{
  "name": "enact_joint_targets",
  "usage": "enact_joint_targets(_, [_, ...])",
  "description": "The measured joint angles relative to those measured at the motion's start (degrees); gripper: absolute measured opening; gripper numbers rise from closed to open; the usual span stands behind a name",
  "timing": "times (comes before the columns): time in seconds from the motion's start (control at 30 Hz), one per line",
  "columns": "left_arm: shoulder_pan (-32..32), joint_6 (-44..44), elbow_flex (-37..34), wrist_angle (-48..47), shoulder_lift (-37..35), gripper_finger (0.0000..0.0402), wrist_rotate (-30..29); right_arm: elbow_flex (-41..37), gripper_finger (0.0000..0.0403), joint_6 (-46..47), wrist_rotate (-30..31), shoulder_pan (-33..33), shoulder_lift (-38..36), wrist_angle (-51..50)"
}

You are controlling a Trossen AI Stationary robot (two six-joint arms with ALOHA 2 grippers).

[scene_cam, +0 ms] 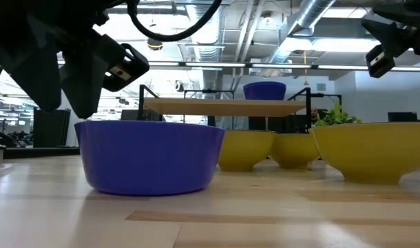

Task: Pick & Place Mini bowls
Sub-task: Stack the blue bowl on top of the blue bowls on the shelf

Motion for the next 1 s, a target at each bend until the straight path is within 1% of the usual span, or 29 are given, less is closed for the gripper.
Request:
enact_joint_targets(0.23, [0.0, 4.4, 0.0, -0.4, 0.0, 0.0115, -2.1, 0.0, 0.0087, 0.0, 0.0, 0.0, 0.0, 0.0])
enact_joint_targets(0.47, [0.0, 4.8, 0.0, -0.1, 1.1, 0.0115, -2.1, 0.0, 0.0087, 0.0, 0.0, 0.0, 0.0, 0.0])
enact_joint_targets(0.63, [0.0, 7.2, 0.0, -0.1, 2.7, 0.0115, -1.0, 0.0, 0.0087, 0.0, 0.0, 0.0, 0.0, 0.0])
enact_joint_targets(0.77, [0.1, 9.4, 0.0, -0.1, 2.7, 0.0115, -1.4, 0.0, 0.0087, 0.0, 0.0, 0.0, 0.0, 0.0])
enact_joint_targets(1.0, [0.1, 9.4, 0.0, 0.1, 2.7, 0.0115, -1.7, 0.0, 0.0087, 0.0, 0.0, 0.0, 0.0, 0.0])
